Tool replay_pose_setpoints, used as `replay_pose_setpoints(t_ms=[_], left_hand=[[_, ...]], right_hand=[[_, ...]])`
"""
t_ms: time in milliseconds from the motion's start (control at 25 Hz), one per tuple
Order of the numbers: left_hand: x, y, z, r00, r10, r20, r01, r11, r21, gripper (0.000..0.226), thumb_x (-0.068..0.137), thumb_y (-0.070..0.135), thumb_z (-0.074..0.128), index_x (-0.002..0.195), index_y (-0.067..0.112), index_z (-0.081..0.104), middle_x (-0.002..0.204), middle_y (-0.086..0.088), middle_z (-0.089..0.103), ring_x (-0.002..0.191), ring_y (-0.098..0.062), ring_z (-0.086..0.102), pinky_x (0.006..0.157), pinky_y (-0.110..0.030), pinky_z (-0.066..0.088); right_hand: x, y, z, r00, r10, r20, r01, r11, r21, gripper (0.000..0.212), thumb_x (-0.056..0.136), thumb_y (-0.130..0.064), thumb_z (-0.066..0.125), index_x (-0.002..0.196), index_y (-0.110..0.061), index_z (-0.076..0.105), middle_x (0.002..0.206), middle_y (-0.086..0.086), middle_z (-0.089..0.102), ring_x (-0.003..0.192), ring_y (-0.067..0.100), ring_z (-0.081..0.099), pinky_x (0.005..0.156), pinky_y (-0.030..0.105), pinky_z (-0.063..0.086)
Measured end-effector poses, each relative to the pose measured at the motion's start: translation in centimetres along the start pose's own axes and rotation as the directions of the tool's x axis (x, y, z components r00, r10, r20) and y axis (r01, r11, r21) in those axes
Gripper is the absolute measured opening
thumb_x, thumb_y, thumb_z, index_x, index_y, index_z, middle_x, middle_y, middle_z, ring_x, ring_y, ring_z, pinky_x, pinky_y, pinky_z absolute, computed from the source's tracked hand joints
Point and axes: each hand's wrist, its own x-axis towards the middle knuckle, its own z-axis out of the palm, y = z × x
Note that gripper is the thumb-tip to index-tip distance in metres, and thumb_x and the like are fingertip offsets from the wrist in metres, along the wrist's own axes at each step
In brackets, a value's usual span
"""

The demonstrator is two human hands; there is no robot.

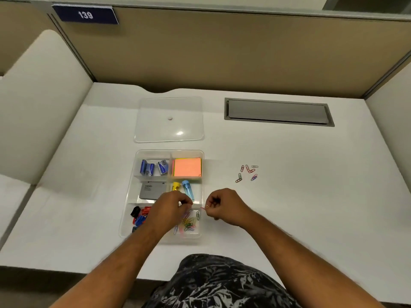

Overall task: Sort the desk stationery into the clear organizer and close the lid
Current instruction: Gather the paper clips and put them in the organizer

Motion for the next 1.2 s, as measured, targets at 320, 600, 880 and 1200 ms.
replay_pose_setpoints(t_ms=[320,600,880,1200], left_hand=[[-3.0,-3.2,-1.3,0.999,-0.039,-0.004,0.039,0.990,0.138,0.020,0.088,0.037,0.074,0.107,0.033,0.076,0.103,0.012,0.074,0.093,-0.009,0.066,0.083,-0.032,0.057],[-2.5,-3.4,-1.4,0.996,0.091,-0.022,-0.088,0.992,0.087,0.017,0.086,0.028,0.077,0.102,0.031,0.071,0.099,0.014,0.066,0.091,-0.009,0.063,0.074,-0.026,0.050],[0.6,1.3,2.0,0.951,0.308,-0.033,-0.310,0.948,-0.076,0.025,0.086,0.008,0.074,0.105,0.024,0.070,0.104,0.011,0.060,0.096,-0.007,0.062,0.081,-0.021,0.056],[8.7,7.5,7.8,0.910,0.388,0.142,-0.404,0.909,0.102,0.045,0.081,0.000,0.066,0.121,0.020,0.065,0.127,0.003,0.055,0.115,-0.020,0.059,0.091,-0.037,0.052]], right_hand=[[0.4,-2.5,5.1,1.000,0.004,0.020,0.001,0.971,-0.240,0.019,0.087,-0.011,0.076,0.104,-0.018,0.081,0.094,-0.001,0.078,0.079,0.013,0.073,0.083,0.034,0.063],[0.0,-1.4,5.0,0.986,0.036,-0.163,-0.053,0.993,-0.101,0.022,0.090,-0.009,0.072,0.108,-0.017,0.080,0.100,-0.001,0.078,0.084,0.012,0.075,0.086,0.038,0.063],[-1.3,2.4,-0.3,0.918,0.138,-0.371,-0.104,0.988,0.111,0.018,0.088,-0.013,0.071,0.100,-0.022,0.080,0.088,-0.008,0.077,0.081,0.012,0.075,0.086,0.038,0.063],[0.6,8.2,-9.0,0.840,0.227,-0.493,-0.231,0.971,0.055,0.029,0.083,0.000,0.062,0.100,-0.017,0.079,0.096,-0.006,0.075,0.090,0.010,0.069,0.085,0.022,0.051]])
